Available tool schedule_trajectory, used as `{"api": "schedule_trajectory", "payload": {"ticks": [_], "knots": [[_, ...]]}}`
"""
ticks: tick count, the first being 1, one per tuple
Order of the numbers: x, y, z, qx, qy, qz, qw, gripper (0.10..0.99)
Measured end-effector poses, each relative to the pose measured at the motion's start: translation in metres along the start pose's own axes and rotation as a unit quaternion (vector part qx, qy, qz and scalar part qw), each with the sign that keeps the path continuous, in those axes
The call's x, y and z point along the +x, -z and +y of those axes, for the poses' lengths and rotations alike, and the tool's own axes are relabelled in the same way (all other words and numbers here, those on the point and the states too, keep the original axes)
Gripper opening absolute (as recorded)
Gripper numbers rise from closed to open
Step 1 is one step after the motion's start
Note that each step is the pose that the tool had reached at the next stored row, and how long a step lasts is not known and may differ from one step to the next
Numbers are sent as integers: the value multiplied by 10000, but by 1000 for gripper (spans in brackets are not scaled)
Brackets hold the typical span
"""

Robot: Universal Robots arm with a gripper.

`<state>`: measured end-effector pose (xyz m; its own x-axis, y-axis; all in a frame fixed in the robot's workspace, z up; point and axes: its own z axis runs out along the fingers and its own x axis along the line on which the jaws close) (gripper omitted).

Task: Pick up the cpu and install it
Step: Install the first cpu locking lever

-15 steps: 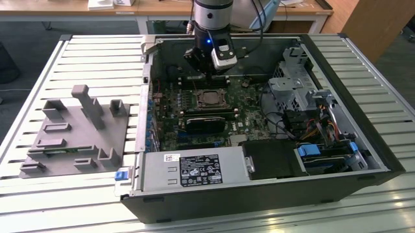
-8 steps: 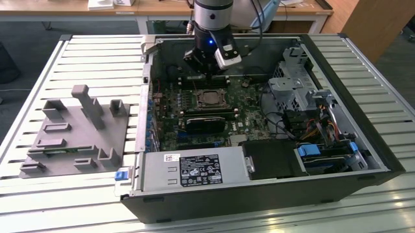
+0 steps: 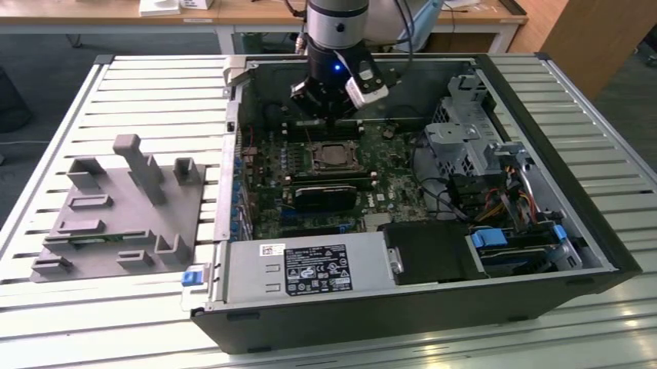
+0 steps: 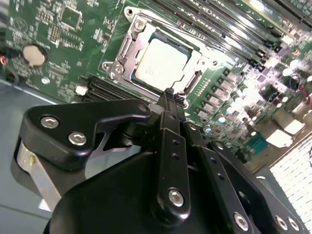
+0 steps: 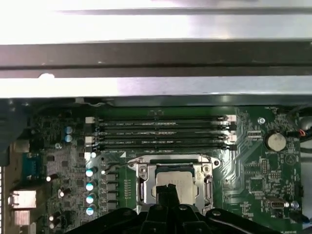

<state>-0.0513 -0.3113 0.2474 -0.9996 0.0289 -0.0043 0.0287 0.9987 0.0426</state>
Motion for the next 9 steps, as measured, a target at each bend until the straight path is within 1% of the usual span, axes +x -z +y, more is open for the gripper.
{"api": "schedule_trajectory", "payload": {"ticks": [4,9], "knots": [[93,-5,-3,0,43,2,10000,106],[169,-5,-5,0,55,2,10000,106]]}}
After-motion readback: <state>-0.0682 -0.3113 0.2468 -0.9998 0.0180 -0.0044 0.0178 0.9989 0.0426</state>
